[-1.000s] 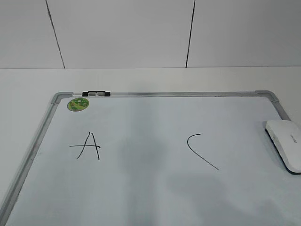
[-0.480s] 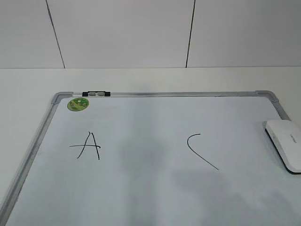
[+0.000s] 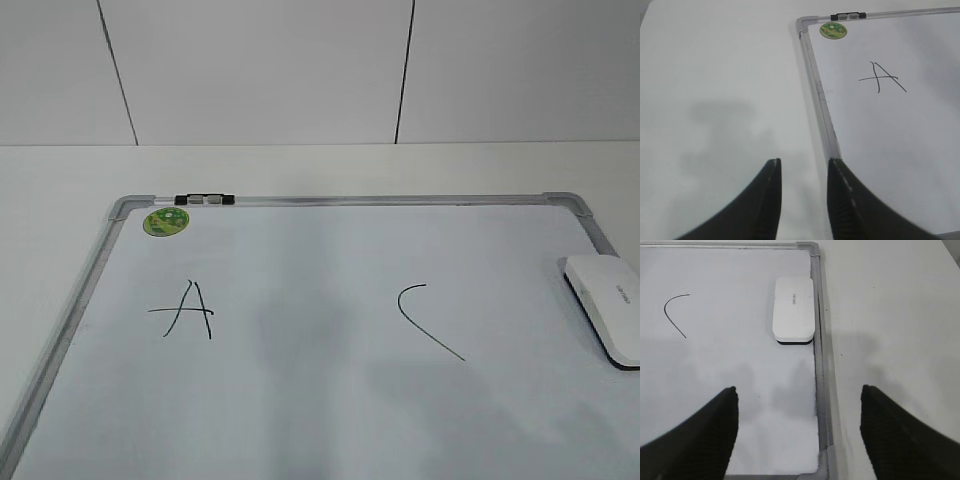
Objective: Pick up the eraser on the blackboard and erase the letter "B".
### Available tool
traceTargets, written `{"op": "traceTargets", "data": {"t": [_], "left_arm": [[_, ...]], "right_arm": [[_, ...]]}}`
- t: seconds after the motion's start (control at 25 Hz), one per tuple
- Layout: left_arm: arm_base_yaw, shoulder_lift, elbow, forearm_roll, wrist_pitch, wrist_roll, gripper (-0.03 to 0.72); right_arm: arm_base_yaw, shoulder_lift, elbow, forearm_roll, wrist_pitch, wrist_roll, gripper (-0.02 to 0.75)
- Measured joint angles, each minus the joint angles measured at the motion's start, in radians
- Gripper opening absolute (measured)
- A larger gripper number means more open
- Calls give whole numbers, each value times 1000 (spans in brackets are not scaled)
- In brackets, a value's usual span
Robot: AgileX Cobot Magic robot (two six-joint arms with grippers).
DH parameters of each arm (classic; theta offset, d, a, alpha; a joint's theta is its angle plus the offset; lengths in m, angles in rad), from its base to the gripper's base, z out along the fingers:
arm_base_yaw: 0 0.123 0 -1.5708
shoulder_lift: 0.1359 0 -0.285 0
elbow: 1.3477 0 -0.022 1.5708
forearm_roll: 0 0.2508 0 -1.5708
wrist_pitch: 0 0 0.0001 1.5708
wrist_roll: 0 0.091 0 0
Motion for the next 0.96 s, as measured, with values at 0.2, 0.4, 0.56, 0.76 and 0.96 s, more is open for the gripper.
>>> {"op": "traceTargets", "data": {"t": [0.2,0.4,0.56,0.76,0.96], "left_arm": [[0,-4,0,5,0,0,237],[0,-13,0,6,0,0,237],[0,-19,0,6,0,0,237],[0,-39,0,6,-2,0,237],[0,-40,0,6,-2,0,237]], "right_arm": [[0,0,0,0,0,0,585],[0,0,0,0,-1,0,585],[0,0,0,0,-1,0,585],[0,0,2,0,-2,1,585],[0,0,2,0,-3,1,585]]}}
